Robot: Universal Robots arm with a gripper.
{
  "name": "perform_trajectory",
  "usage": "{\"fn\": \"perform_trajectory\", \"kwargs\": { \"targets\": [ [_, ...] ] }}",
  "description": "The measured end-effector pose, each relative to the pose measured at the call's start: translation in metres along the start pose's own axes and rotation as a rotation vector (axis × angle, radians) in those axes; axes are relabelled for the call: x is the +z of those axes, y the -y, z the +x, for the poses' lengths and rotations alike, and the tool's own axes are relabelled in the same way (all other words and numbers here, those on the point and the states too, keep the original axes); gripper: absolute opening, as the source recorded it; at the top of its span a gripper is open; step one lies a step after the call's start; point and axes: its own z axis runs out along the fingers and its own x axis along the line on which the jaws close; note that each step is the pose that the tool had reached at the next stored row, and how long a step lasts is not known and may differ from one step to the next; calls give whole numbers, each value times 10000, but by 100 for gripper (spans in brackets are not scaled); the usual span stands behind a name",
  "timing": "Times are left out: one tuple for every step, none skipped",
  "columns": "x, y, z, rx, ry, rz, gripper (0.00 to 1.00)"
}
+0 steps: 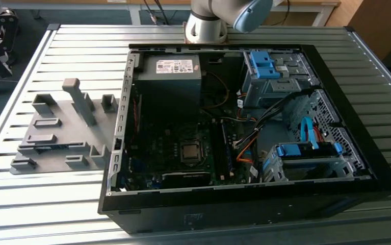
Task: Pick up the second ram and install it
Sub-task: 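Pick up the second ram and move it above second insertion slot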
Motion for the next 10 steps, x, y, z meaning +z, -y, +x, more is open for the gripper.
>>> {"fn": "perform_trajectory", "kwargs": {
  "targets": [
    [0,0,0,-1,-1,0,11],
    [0,0,0,-3,0,0,11],
    [0,0,0,-21,-1,-1,11],
    [0,0,0,-83,-2,-2,11],
    [0,0,0,-189,-5,-5,11],
    [1,0,0,-342,-7,-9,11],
    [2,0,0,-521,-10,-13,11],
    [4,0,0,-700,-13,-17,11],
    [5,0,0,-891,-18,-22,11],
    [6,0,0,-1070,-22,-26,11]
  ]
}}
